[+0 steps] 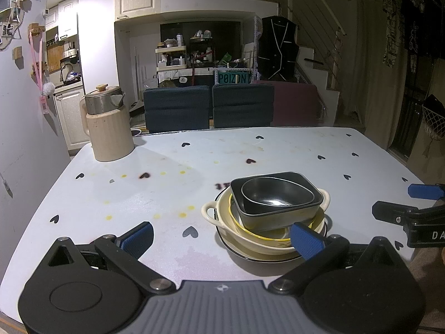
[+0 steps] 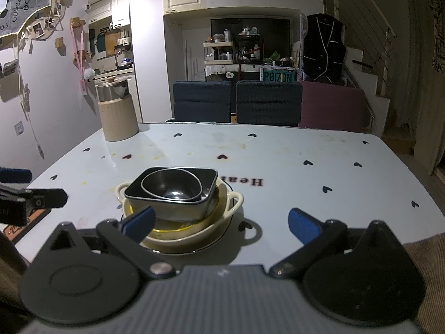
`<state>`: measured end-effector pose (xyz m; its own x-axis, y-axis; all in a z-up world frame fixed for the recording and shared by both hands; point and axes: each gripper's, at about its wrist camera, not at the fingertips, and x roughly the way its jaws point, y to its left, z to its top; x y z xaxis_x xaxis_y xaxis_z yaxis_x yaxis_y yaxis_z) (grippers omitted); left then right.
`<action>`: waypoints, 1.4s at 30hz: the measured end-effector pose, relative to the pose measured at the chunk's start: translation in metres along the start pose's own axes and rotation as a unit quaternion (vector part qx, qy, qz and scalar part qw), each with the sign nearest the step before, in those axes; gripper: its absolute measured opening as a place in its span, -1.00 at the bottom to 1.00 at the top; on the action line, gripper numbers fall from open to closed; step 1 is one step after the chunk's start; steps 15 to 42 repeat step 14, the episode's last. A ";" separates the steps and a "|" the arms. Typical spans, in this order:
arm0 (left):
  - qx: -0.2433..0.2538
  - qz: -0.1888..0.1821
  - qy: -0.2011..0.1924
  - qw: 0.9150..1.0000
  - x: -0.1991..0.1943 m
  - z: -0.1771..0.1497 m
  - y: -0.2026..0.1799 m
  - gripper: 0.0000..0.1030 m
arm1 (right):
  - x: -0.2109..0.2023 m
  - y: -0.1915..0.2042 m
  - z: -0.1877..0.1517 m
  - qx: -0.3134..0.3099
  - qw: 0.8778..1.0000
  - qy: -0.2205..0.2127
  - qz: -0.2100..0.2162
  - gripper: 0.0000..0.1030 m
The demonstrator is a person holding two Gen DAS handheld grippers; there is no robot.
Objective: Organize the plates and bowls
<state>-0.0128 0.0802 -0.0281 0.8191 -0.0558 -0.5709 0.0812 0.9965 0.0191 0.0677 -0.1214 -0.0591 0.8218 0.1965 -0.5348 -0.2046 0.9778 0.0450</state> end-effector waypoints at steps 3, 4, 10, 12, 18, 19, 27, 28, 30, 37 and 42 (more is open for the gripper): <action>0.000 0.000 0.000 1.000 0.000 0.000 0.000 1.00 | 0.000 0.000 0.000 0.000 1.000 0.000 0.001 0.99; 0.000 0.000 0.000 1.000 0.000 0.000 0.000 1.00 | 0.000 0.000 0.000 0.001 1.000 0.000 0.001 0.99; -0.001 0.001 0.001 1.000 0.000 0.000 0.000 1.00 | 0.001 0.001 0.000 0.001 1.000 -0.001 0.002 0.99; -0.002 0.002 0.001 1.000 0.000 0.002 0.000 1.00 | 0.001 0.001 0.000 0.002 1.000 -0.001 0.002 0.99; -0.003 0.003 0.001 1.000 0.000 0.002 0.000 1.00 | 0.001 0.001 0.000 0.003 1.000 -0.001 0.002 0.99; -0.003 0.003 0.001 1.000 0.000 0.002 0.000 1.00 | 0.001 0.001 0.000 0.003 1.000 -0.001 0.002 0.99; -0.003 0.003 0.001 1.000 0.000 0.002 0.000 1.00 | 0.001 0.001 0.000 0.003 1.000 -0.001 0.002 0.99; -0.003 0.003 0.001 1.000 0.000 0.002 0.000 1.00 | 0.001 0.001 0.000 0.003 1.000 -0.001 0.002 0.99; -0.003 0.003 0.001 1.000 0.000 0.002 0.000 1.00 | 0.001 0.001 0.000 0.003 1.000 -0.001 0.002 0.99; -0.003 0.003 0.001 1.000 0.000 0.002 0.000 1.00 | 0.001 0.001 0.000 0.003 1.000 -0.001 0.002 0.99; -0.003 0.003 0.001 1.000 0.000 0.002 0.000 1.00 | 0.001 0.001 0.000 0.003 1.000 -0.001 0.002 0.99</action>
